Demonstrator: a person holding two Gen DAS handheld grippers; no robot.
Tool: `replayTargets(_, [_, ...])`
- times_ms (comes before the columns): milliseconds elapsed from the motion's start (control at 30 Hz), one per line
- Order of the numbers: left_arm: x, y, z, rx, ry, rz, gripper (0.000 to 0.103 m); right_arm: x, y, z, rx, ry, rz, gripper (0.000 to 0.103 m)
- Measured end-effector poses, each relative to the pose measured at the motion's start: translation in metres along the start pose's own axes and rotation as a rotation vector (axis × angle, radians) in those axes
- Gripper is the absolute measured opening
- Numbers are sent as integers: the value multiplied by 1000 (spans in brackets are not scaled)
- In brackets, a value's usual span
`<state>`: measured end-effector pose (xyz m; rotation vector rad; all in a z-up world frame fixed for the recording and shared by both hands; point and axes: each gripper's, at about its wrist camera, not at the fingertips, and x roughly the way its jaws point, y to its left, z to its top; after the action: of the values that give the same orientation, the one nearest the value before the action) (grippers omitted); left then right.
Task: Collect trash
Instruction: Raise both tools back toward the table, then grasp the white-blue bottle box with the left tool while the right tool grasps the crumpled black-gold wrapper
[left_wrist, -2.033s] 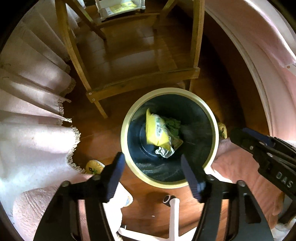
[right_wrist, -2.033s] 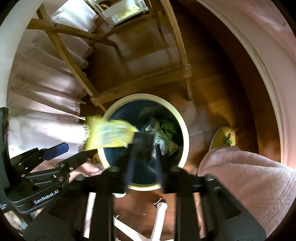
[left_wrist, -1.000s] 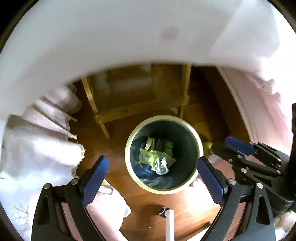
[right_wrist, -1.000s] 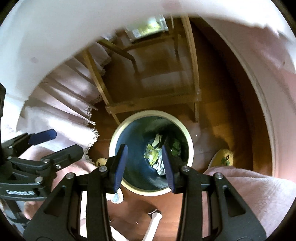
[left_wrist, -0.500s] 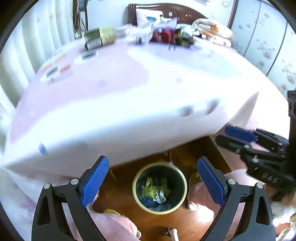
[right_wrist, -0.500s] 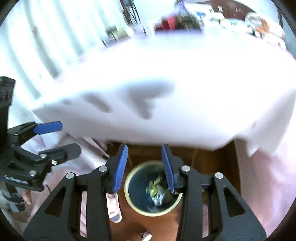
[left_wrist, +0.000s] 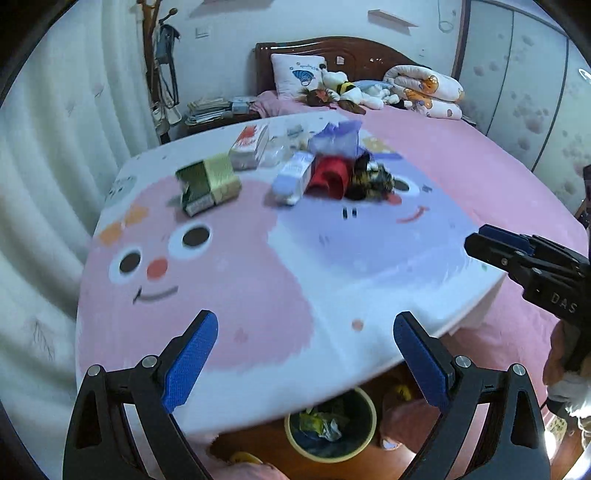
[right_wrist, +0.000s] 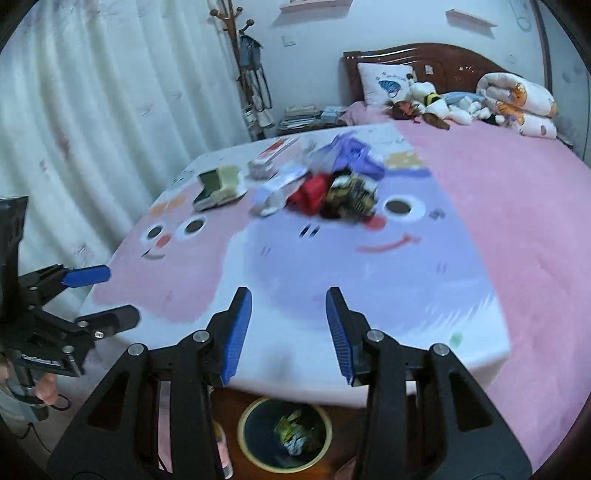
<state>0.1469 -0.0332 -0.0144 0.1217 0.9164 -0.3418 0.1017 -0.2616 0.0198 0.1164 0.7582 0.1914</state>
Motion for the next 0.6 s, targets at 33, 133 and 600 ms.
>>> replayTargets(33, [3,0,9,1,4,-2,97,4,-4,7,5,1,-4,39])
replayTargets(133, [24,1,38,11,28,-5,97,23,-21,31,34,12,-14,40])
replayTargets(600, [143,13,142,85,19,76,97,136,-88,81,111,102,-35,51])
